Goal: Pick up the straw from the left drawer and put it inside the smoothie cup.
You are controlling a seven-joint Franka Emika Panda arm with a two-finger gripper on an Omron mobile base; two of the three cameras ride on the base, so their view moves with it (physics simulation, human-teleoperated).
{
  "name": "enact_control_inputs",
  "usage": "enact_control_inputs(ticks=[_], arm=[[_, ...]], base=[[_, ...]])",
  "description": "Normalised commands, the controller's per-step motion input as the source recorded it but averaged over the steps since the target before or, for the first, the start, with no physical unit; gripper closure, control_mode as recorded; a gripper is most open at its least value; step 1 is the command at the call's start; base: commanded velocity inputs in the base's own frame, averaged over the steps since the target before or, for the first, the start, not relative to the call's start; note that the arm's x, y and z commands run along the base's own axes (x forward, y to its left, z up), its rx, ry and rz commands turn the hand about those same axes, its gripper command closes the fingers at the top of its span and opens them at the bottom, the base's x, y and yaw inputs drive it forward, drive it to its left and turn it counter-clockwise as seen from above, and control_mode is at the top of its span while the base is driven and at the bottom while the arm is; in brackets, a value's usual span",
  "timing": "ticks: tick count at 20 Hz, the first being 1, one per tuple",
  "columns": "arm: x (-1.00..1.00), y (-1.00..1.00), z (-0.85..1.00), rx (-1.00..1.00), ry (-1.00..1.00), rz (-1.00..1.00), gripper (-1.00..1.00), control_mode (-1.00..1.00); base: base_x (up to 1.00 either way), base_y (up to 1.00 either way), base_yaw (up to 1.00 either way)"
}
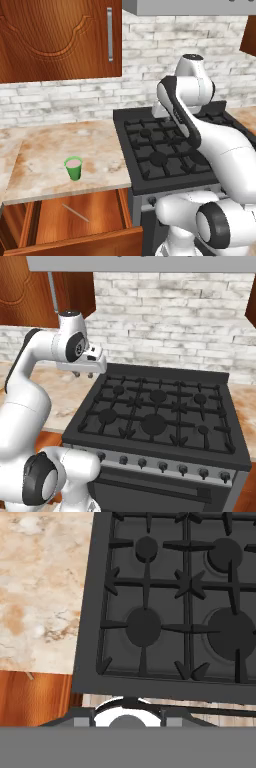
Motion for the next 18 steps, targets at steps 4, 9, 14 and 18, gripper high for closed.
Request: enact_control_inputs(ticks=[4,9,14,18], arm=[[-0.39,0.17,-0.05,0.00,-0.01,0.04,-1.00,-1.00],[-1.00,0.89,-0.51,-0.01,0.01,0.05,-1.00,-1.00],[-0.83,1.00,-0.70,0.00,0.18,0.00,-1.00,-1.00],[-0.30,1.00,-0.84,0.00,0.29,0.00,-1.00,-1.00]], base=[[0.00,0.00,0.00],[0.00,0.00,0.00],[0.00,0.00,0.00],[0.00,0.00,0.00]])
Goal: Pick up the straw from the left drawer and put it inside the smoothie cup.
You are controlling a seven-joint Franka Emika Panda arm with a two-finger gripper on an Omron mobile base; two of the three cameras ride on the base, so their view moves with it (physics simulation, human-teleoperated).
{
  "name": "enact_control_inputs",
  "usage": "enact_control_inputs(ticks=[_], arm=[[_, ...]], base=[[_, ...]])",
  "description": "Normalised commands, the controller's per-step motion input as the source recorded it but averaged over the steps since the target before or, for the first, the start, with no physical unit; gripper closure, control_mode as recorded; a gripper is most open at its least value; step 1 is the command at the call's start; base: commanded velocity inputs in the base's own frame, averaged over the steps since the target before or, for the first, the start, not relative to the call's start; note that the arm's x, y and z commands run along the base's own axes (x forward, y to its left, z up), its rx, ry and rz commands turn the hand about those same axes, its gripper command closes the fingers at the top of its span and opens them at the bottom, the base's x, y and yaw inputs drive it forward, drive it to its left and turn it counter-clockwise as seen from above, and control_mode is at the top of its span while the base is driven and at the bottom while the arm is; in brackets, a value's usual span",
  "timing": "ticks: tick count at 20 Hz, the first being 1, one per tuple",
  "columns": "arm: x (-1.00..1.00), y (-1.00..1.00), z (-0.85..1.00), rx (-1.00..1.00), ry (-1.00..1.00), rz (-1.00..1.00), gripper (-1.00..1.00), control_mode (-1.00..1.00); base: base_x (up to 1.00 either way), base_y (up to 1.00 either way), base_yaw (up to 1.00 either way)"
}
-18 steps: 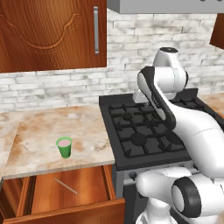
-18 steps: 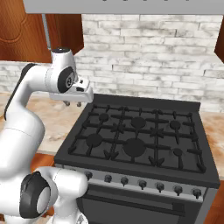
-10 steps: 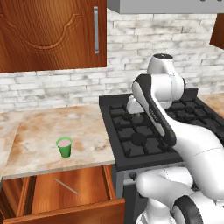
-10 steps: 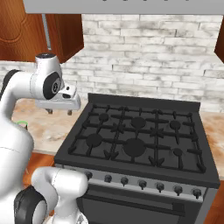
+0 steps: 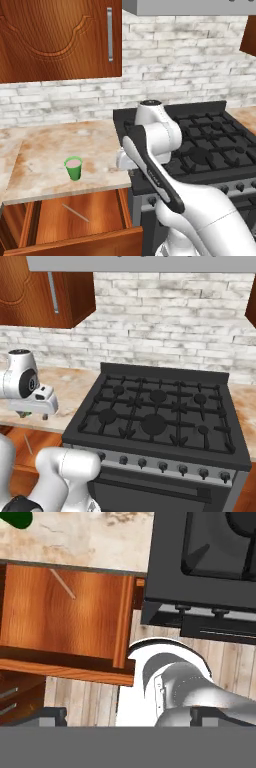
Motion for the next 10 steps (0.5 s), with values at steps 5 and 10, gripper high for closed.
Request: enact_control_inputs(ticks=[5,10], arm=[[0.02,0.98,-0.94,0.00,0.27,0.00,-1.00,-1.00],[0.00,0.44,-0.79,-0.04,0.14,0.02,-1.00,-1.00]], base=[[0.00,0.00,0.00],[0.00,0.00,0.00]])
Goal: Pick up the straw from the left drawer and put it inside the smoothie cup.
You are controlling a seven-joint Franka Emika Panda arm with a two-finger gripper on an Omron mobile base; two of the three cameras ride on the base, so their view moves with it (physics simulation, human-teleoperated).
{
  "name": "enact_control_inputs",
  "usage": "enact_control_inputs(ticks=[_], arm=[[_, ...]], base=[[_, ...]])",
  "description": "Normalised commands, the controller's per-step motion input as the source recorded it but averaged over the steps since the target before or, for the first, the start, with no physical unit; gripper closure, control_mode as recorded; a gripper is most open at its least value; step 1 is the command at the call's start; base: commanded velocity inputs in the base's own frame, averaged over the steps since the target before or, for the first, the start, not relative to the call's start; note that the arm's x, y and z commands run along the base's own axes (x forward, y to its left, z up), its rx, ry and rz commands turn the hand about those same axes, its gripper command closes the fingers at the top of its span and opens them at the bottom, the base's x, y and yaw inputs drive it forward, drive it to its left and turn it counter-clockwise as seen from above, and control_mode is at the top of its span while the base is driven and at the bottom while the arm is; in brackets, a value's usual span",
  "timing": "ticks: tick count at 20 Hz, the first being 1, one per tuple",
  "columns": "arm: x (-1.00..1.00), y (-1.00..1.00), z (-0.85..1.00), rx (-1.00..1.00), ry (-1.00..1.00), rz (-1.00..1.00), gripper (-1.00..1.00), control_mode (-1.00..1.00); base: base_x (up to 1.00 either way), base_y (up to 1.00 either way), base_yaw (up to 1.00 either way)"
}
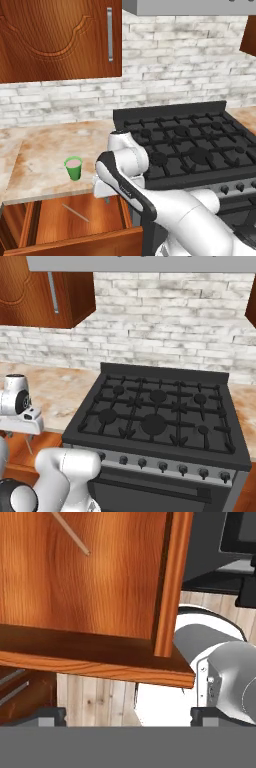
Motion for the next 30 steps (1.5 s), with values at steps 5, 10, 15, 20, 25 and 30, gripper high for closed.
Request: enact_control_inputs(ticks=[5,10,15,20,25,30], arm=[[-0.01,0.45,-0.81,-0.10,-0.03,0.01,-1.00,-1.00],[0.03,0.41,-0.59,-0.06,-0.06,0.00,-1.00,-1.00],[0.11,0.54,-0.44,-0.01,0.00,0.00,-1.00,-1.00],[0.17,0.44,-0.33,0.00,0.00,0.00,-1.00,-1.00],[0.08,0.26,-0.23,0.00,-0.04,0.00,-1.00,-1.00],[-0.26,0.29,-0.22,0.00,-0.03,0.00,-1.00,-1.00]], base=[[0.00,0.00,0.00],[0.00,0.00,0.00],[0.00,0.00,0.00],[0.00,0.00,0.00],[0.00,0.00,0.00],[0.00,0.00,0.00]])
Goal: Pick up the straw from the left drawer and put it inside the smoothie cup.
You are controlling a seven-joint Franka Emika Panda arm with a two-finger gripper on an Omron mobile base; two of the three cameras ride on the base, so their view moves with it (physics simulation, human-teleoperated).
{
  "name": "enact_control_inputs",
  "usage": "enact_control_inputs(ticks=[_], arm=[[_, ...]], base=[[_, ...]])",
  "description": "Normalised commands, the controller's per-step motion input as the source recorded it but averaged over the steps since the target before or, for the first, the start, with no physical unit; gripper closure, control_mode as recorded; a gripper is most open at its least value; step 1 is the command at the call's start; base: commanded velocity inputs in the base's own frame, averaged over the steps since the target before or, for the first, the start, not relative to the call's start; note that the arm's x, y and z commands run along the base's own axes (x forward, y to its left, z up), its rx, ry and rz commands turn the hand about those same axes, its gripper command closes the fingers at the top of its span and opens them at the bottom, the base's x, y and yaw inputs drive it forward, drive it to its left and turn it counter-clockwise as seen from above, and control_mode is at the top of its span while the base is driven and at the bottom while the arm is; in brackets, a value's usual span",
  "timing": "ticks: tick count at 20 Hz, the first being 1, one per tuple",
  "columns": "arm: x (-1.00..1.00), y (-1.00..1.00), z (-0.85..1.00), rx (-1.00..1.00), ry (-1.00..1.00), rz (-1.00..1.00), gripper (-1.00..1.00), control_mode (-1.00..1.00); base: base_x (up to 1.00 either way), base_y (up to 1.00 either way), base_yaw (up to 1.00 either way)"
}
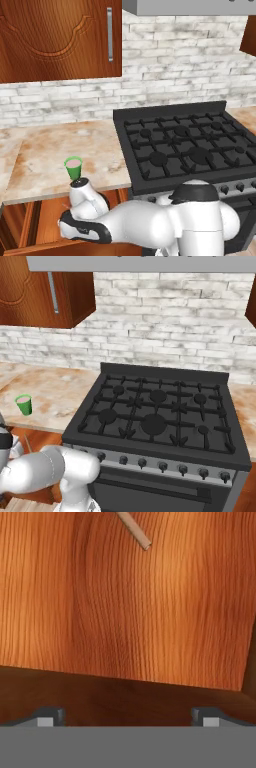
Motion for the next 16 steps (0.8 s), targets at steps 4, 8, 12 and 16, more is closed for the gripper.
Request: enact_control_inputs(ticks=[4,8,12,16], arm=[[-0.53,0.27,-0.28,0.02,0.00,0.03,-1.00,-1.00],[-0.76,0.18,-0.19,0.05,0.00,0.02,-1.00,-1.00],[-0.95,0.10,-0.01,0.03,0.00,0.00,-1.00,-1.00],[-1.00,0.05,0.00,0.00,-0.01,0.00,-1.00,-1.00]], base=[[0.00,0.00,0.00],[0.00,0.00,0.00],[0.00,0.00,0.00],[0.00,0.00,0.00]])
